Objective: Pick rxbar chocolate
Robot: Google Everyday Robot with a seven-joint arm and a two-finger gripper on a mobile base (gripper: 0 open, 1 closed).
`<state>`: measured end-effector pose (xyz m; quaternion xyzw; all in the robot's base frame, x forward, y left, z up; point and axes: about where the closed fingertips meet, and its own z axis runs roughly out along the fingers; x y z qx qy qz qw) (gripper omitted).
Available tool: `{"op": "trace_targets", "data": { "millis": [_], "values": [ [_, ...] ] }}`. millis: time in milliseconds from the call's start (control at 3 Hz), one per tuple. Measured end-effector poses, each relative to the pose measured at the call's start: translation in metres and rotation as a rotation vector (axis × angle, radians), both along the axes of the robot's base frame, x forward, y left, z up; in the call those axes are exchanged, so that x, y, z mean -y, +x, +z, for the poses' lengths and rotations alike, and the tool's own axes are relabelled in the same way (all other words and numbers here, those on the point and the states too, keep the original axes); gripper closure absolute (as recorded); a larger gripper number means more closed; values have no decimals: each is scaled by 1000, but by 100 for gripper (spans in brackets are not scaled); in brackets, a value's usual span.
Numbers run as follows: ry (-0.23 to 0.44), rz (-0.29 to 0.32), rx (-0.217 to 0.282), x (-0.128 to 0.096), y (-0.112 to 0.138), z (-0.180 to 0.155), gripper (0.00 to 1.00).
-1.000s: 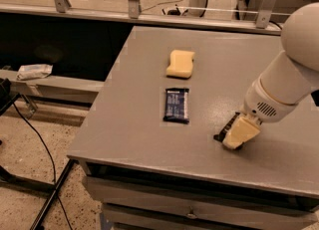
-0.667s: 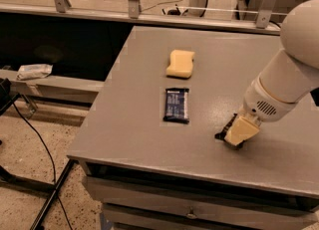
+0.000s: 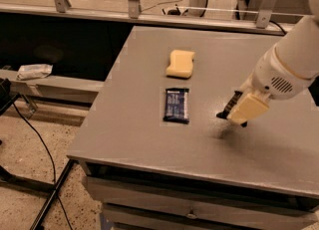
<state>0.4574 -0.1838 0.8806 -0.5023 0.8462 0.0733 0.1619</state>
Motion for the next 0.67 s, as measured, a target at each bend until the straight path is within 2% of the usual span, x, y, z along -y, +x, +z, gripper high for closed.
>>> {"op": "trace_targets", "data": {
  "millis": [333, 667],
  "values": [
    [80, 68, 131, -4, 14, 54, 100],
    [96, 91, 165, -8, 17, 68, 100]
  ]
}}
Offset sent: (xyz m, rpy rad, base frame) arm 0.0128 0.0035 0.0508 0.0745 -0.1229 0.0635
